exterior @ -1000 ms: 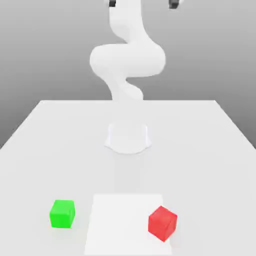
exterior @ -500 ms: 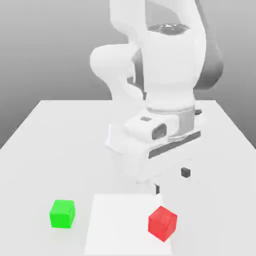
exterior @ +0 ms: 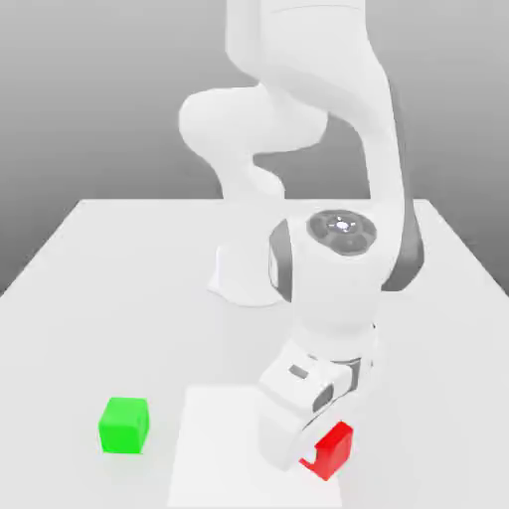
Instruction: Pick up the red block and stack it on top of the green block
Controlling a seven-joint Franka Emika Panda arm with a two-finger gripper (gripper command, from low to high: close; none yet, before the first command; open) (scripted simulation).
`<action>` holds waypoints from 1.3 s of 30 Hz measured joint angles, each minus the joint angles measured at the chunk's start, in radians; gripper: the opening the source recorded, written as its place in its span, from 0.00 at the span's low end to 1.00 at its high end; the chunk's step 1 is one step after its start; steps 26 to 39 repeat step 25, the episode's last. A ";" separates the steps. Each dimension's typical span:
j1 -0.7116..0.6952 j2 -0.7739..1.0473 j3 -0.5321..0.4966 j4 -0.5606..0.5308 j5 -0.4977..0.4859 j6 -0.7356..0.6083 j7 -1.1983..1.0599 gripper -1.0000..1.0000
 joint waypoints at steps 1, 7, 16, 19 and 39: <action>0.003 -0.025 -0.004 -0.004 -0.005 -0.021 0.003 0.00; -0.035 -0.206 -0.052 -0.035 -0.039 -0.169 -0.020 0.00; -0.481 -0.308 -0.215 -0.080 -0.045 -0.226 -0.331 0.00; -0.449 -0.229 -0.164 -0.077 0.001 -0.152 -0.376 0.00; -0.465 -0.144 -0.135 -0.075 0.048 -0.073 -0.412 1.00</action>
